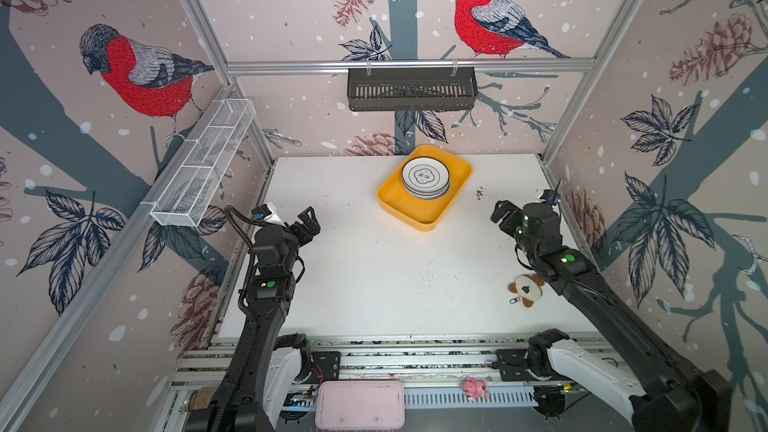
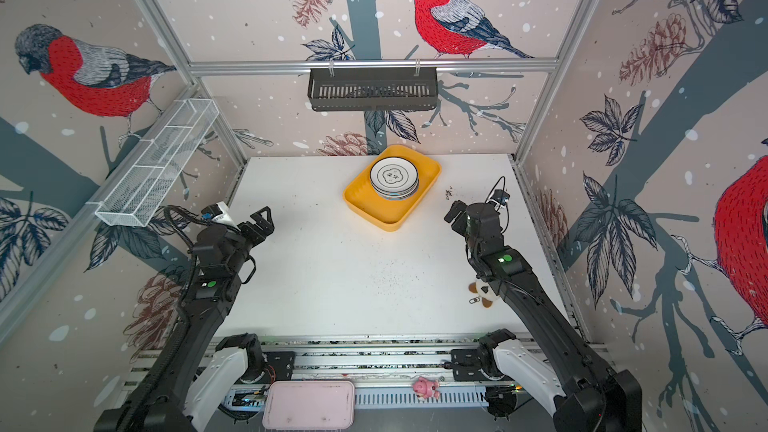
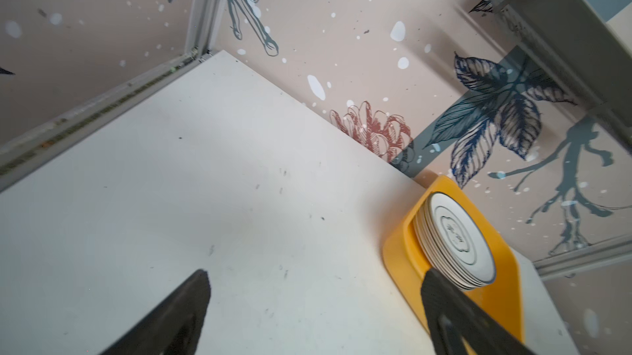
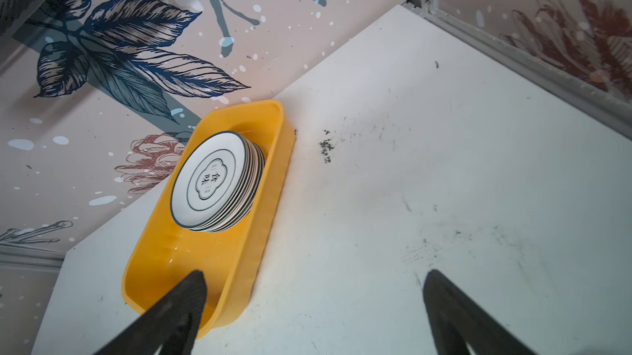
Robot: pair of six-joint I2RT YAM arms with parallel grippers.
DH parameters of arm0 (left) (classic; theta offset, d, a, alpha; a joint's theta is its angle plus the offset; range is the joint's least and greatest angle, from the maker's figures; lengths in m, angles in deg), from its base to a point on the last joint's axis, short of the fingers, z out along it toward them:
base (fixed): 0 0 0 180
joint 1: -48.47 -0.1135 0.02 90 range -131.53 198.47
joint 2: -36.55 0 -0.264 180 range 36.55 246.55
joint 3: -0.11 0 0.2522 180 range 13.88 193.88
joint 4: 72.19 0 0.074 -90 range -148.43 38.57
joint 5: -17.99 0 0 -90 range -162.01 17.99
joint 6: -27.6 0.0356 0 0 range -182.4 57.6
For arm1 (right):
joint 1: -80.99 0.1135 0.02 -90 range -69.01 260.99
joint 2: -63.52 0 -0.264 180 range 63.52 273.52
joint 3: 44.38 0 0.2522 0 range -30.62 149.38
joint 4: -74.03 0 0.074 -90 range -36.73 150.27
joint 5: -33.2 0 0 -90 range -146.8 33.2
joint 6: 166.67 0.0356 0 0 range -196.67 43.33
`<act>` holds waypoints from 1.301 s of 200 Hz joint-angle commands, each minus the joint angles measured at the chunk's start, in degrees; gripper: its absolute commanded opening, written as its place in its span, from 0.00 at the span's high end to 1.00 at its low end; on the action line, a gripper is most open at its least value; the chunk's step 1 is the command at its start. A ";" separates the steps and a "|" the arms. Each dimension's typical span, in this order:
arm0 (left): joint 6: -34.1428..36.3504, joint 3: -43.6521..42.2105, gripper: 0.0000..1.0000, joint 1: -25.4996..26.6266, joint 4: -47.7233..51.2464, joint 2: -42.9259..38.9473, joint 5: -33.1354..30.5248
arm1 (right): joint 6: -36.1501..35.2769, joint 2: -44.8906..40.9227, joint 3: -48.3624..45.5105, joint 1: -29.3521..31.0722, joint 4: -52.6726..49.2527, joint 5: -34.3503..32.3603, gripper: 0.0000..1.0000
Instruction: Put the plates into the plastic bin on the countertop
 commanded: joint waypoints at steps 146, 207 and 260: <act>11.00 -26.47 0.04 0.00 -46.18 4.93 -20.41 | -1.54 -4.79 -7.56 -1.41 3.53 -7.63 0.01; 16.19 -25.01 0.02 0.17 -63.69 23.01 -17.51 | -2.83 -3.19 -6.71 -4.37 4.65 -7.60 0.01; 21.85 -20.96 0.02 1.99 -74.48 37.66 -15.01 | -1.87 0.76 -6.59 -6.04 6.03 -7.00 0.01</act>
